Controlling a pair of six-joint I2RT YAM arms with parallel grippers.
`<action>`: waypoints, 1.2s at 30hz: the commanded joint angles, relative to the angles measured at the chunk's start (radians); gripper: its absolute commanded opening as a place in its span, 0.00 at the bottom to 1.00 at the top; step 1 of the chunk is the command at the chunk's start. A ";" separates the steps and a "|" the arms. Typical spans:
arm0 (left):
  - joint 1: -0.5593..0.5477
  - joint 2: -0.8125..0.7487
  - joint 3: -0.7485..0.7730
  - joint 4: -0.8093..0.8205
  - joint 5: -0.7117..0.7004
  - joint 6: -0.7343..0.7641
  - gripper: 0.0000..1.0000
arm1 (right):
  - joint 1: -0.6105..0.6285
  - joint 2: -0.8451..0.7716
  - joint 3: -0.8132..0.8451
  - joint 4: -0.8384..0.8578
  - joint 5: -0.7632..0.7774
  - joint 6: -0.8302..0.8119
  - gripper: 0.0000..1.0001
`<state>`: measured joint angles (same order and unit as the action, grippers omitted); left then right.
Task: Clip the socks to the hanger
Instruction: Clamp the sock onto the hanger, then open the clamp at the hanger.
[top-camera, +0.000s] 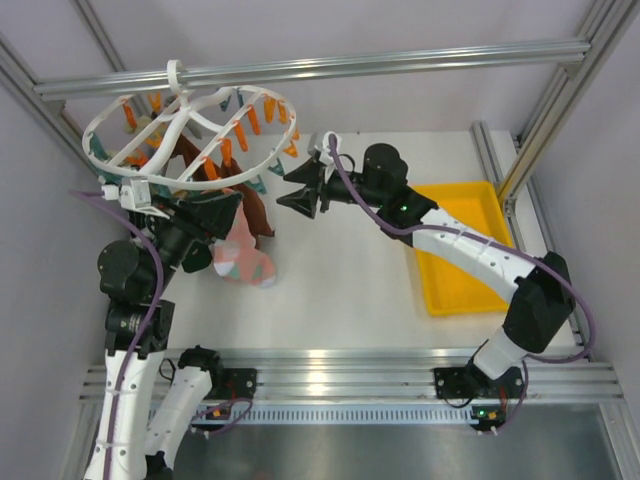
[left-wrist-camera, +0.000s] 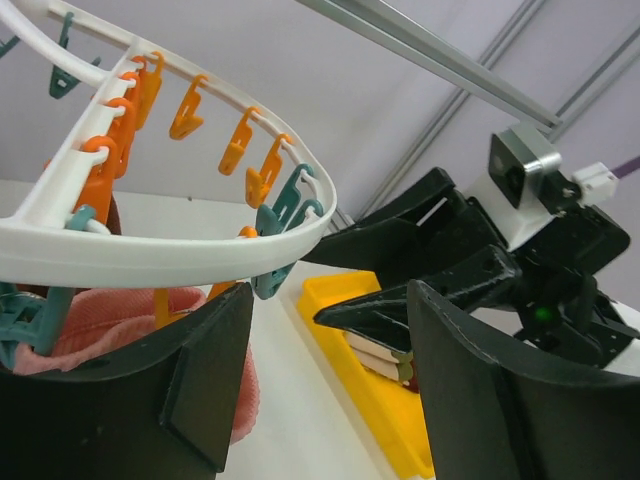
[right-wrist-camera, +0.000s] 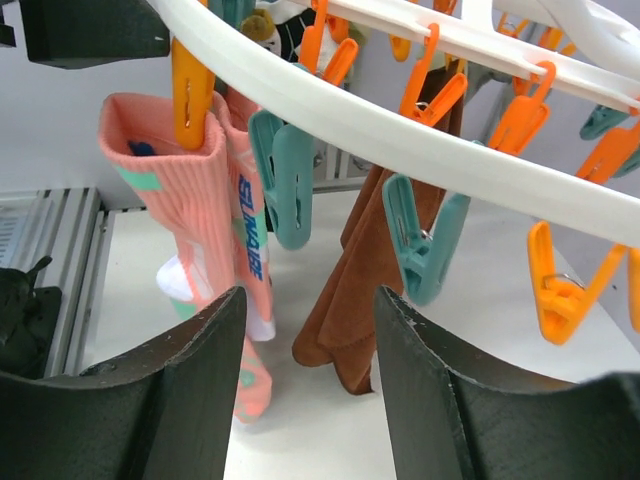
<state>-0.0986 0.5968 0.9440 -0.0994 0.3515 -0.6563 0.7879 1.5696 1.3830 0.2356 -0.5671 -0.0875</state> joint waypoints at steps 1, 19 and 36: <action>0.005 0.006 0.007 0.089 0.061 -0.003 0.67 | -0.009 0.066 0.091 0.105 -0.111 0.041 0.53; 0.005 0.006 0.022 0.006 -0.120 -0.040 0.68 | 0.053 0.210 0.284 0.022 -0.240 0.025 0.38; 0.008 -0.051 0.065 -0.078 -0.120 0.001 0.67 | 0.290 0.276 0.401 -0.056 0.062 -0.026 0.00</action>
<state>-0.0822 0.5701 0.9607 -0.1680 0.1585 -0.6777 0.9997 1.8156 1.7309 0.1711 -0.4946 -0.1059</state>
